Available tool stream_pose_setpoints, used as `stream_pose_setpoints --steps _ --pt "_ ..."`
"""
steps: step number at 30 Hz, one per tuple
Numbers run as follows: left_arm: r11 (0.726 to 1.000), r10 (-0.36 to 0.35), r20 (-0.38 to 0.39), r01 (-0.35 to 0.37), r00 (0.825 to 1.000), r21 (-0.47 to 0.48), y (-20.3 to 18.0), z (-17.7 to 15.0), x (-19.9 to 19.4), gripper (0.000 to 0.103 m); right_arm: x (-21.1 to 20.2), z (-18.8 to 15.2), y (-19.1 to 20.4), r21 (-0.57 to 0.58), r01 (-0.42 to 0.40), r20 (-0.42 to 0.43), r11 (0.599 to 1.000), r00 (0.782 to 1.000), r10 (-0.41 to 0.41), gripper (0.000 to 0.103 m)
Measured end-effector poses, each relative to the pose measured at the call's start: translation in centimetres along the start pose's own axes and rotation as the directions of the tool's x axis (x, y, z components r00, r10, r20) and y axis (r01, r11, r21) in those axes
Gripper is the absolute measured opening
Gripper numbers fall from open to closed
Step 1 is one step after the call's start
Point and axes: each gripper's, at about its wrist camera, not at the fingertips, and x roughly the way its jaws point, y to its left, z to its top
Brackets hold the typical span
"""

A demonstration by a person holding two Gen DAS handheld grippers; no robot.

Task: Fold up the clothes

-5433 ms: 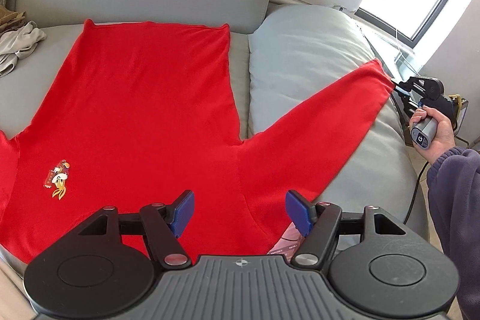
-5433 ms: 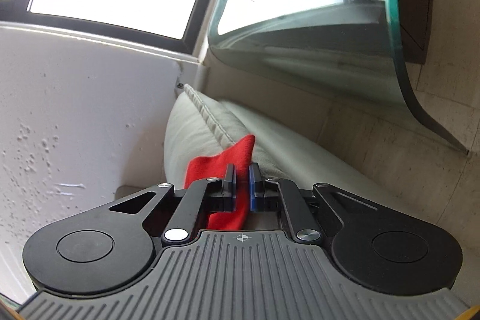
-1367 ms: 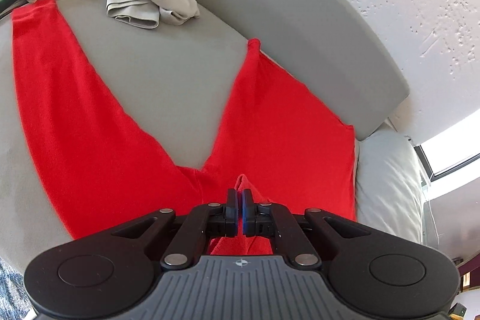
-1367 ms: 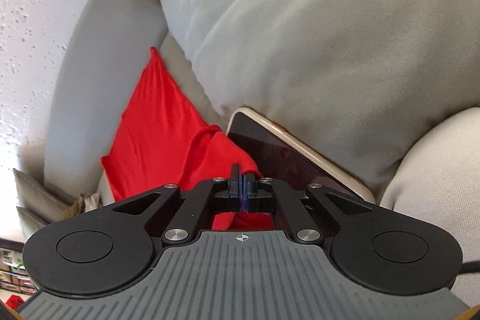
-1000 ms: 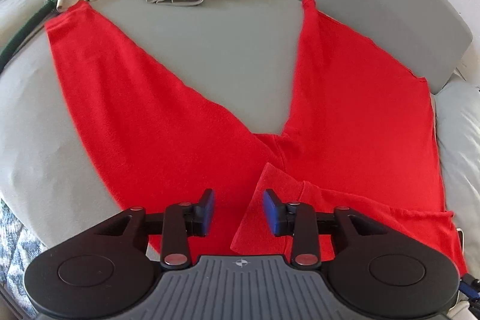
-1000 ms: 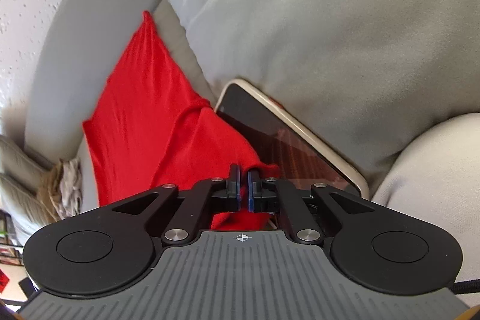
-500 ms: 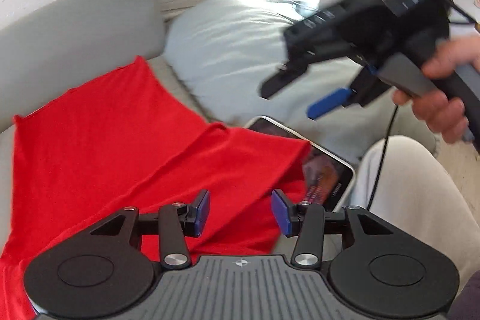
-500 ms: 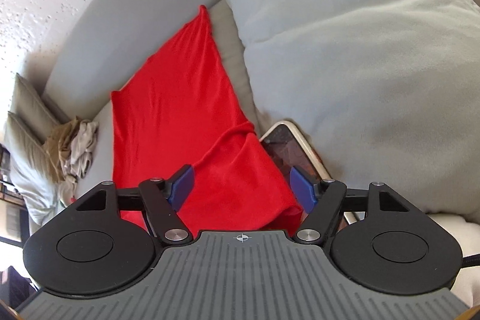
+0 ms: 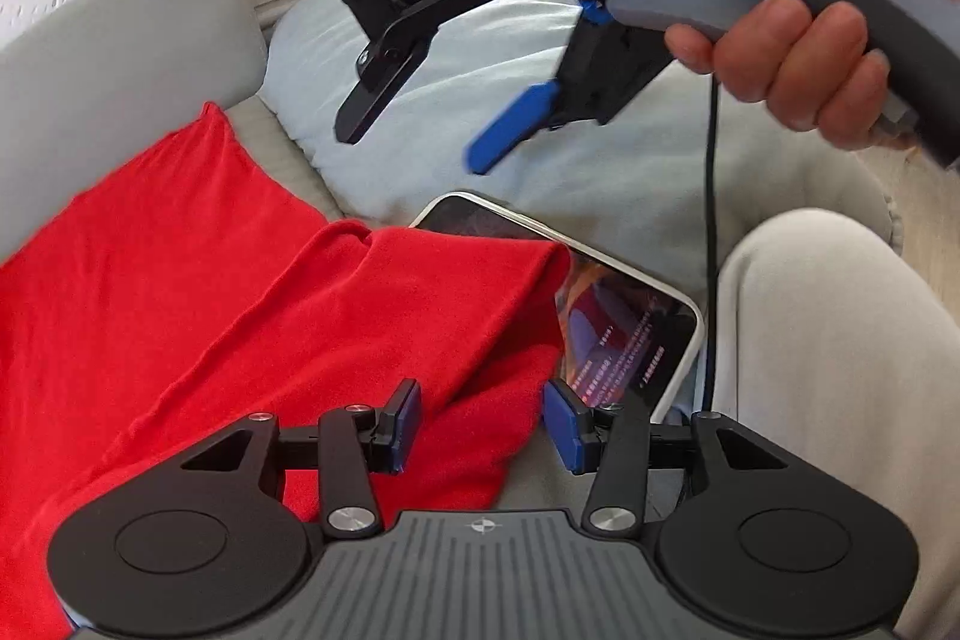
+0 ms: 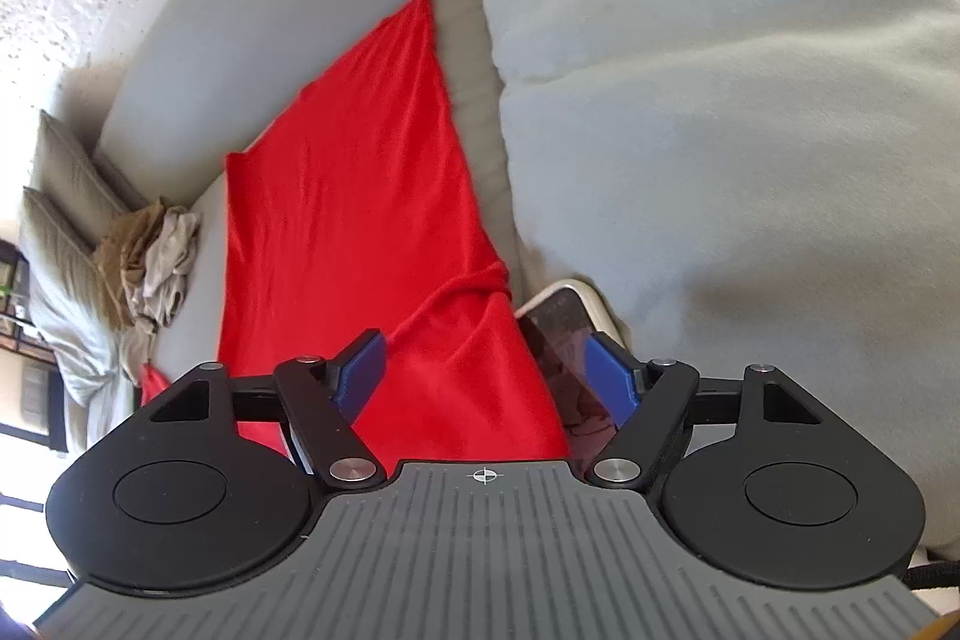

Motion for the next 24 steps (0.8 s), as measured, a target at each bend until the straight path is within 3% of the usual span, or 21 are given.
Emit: stream_pose_setpoints --steps 2,6,8,10,12,14,18,19,21,24 --pt "0.999 -0.035 0.002 0.035 0.999 -0.039 0.8 0.2 0.5 0.045 1.4 0.8 0.5 -0.027 -0.019 -0.026 0.999 0.999 0.019 0.06" --pt "0.974 -0.144 0.003 0.142 0.99 -0.176 2.9 0.3 1.6 0.041 5.1 2.4 1.5 -0.082 -0.005 -0.107 0.997 0.994 -0.004 0.056" --pt "0.959 -0.19 0.008 0.187 0.982 -0.212 3.7 0.2 2.0 0.035 7.0 3.0 1.8 -0.117 0.019 -0.154 0.993 0.987 -0.037 0.056" --pt "0.945 -0.246 0.005 0.241 0.969 -0.223 4.0 0.1 2.3 0.018 8.9 3.4 2.1 -0.155 0.059 -0.196 0.986 0.977 -0.089 0.057" --pt "0.943 -0.266 0.007 0.262 0.964 -0.206 3.9 0.0 2.3 0.015 10.5 3.6 2.5 -0.19 0.084 -0.231 0.978 0.964 -0.128 0.053" --pt "0.945 -0.275 0.005 0.272 0.961 -0.182 3.8 0.0 2.4 0.013 11.5 3.6 2.7 -0.205 0.079 -0.248 0.975 0.96 -0.13 0.007" --pt "0.934 -0.307 -0.001 0.301 0.952 -0.191 4.8 0.2 3.0 0.01 10.8 4.5 2.8 -0.164 0.084 -0.156 0.983 0.982 -0.11 0.007" --pt "0.934 -0.307 -0.001 0.301 0.952 -0.191 4.9 0.2 3.0 0.01 10.4 4.8 2.7 -0.156 0.125 -0.089 0.98 0.986 -0.14 0.007" --pt "0.936 -0.299 0.0 0.294 0.954 -0.196 4.7 -0.1 2.6 0.011 9.3 5.5 2.3 -0.123 0.226 0.046 0.966 0.974 -0.222 0.013" --pt "0.939 -0.273 0.009 0.268 0.962 -0.217 4.6 0.0 1.4 0.015 7.8 6.0 1.1 -0.014 0.157 0.024 0.987 0.987 -0.157 0.014"
